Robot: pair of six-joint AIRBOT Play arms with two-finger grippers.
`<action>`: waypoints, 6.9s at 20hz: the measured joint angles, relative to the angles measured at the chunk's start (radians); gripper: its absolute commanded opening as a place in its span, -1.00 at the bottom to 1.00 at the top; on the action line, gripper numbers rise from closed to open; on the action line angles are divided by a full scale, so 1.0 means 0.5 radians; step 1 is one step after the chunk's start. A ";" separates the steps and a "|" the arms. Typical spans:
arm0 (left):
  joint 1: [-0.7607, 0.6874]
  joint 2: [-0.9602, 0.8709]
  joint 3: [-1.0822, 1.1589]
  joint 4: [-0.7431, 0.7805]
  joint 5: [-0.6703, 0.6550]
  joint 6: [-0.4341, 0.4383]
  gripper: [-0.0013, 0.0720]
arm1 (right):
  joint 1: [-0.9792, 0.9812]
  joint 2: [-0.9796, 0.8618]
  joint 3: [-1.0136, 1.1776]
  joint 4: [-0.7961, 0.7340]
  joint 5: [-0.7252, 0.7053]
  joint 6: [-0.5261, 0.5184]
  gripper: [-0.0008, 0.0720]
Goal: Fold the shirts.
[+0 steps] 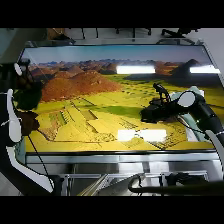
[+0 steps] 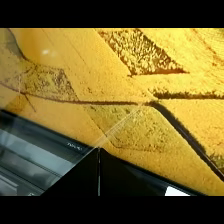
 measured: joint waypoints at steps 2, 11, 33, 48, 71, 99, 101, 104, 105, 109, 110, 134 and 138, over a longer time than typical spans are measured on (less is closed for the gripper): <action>-0.107 0.169 0.092 -0.188 -0.037 0.006 -0.93 | 0.000 -0.001 0.000 -0.001 -0.005 0.001 -0.93; -0.832 0.833 -0.488 -0.942 -0.038 0.005 -0.91 | 0.000 -0.001 0.000 -0.001 -0.014 0.001 -0.93; -0.709 1.018 -1.908 -1.605 0.417 0.177 0.91 | -0.198 -0.376 0.185 0.077 -0.016 -0.298 0.48; -0.714 0.536 -1.773 -2.340 0.645 0.729 -0.93 | -0.101 -1.045 0.214 1.030 -0.055 -1.078 -0.93; -0.454 2.066 -0.558 -1.286 -0.002 0.288 -0.93 | -0.362 -0.025 1.681 0.584 0.069 -1.153 -0.93; -0.889 0.977 -1.906 -1.663 0.300 -0.005 0.94 | -0.619 -1.475 1.621 0.427 0.183 -0.882 0.05; -1.125 1.064 -2.168 -1.740 0.614 -0.093 0.94 | -0.670 -1.463 1.621 0.427 0.217 -0.883 0.04; -1.481 1.124 -2.458 -1.956 1.176 -0.209 0.94 | -0.708 -1.458 1.621 0.430 0.251 -0.887 0.02; -1.596 1.133 -2.529 -2.044 1.379 -0.237 0.94 | -0.714 -1.457 1.621 0.431 0.255 -0.888 0.02; -1.939 1.141 -2.666 -2.273 2.100 -0.299 0.28 | -0.726 -1.458 1.621 0.431 0.267 -0.888 0.02; -1.988 1.118 -2.669 -2.299 2.226 -0.322 0.01 | -0.727 -1.460 1.621 0.431 0.267 -0.888 0.02; -1.868 0.951 -2.527 -2.222 1.880 -0.436 0.02 | -0.729 -1.460 1.621 0.430 0.246 -0.888 0.02; -1.919 0.702 -2.284 -2.266 1.946 -0.443 0.01 | -0.729 -1.460 1.621 0.430 0.252 -0.888 0.02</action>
